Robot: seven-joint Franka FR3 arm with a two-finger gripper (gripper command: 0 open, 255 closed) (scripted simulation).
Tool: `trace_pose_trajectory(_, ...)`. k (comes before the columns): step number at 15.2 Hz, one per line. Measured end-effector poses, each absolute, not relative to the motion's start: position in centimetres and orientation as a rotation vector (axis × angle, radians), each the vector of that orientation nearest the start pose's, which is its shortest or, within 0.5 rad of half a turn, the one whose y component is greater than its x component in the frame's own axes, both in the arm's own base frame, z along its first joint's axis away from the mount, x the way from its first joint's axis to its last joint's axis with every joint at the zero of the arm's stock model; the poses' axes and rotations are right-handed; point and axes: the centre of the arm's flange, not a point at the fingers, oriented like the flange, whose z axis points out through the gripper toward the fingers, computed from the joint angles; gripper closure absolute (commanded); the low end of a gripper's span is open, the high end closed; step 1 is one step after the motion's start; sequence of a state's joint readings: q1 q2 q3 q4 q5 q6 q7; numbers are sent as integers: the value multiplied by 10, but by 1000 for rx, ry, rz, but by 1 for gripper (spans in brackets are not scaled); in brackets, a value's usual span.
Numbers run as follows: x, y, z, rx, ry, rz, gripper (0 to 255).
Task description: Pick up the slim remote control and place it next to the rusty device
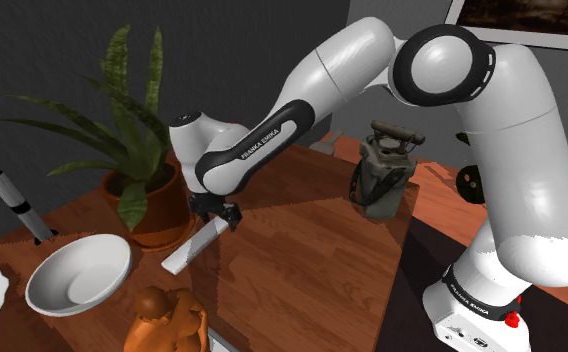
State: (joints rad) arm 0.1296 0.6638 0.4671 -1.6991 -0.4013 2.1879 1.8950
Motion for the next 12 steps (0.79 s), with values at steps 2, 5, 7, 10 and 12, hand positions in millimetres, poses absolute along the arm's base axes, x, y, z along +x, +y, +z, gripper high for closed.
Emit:
trace_pose_trajectory(2, 580, 337, 230, -2696, 1700, -20, 0)
trace_pose_trajectory(5, 581, 338, 227, -2704, 1703, -12, 0)
trace_pose_trajectory(7, 581, 338, 226, -2707, 1707, -11, 0)
trace_pose_trajectory(10, 580, 342, 224, -2690, 1685, -10, 255)
trace_pose_trajectory(12, 581, 342, 224, -2688, 1681, -8, 255)
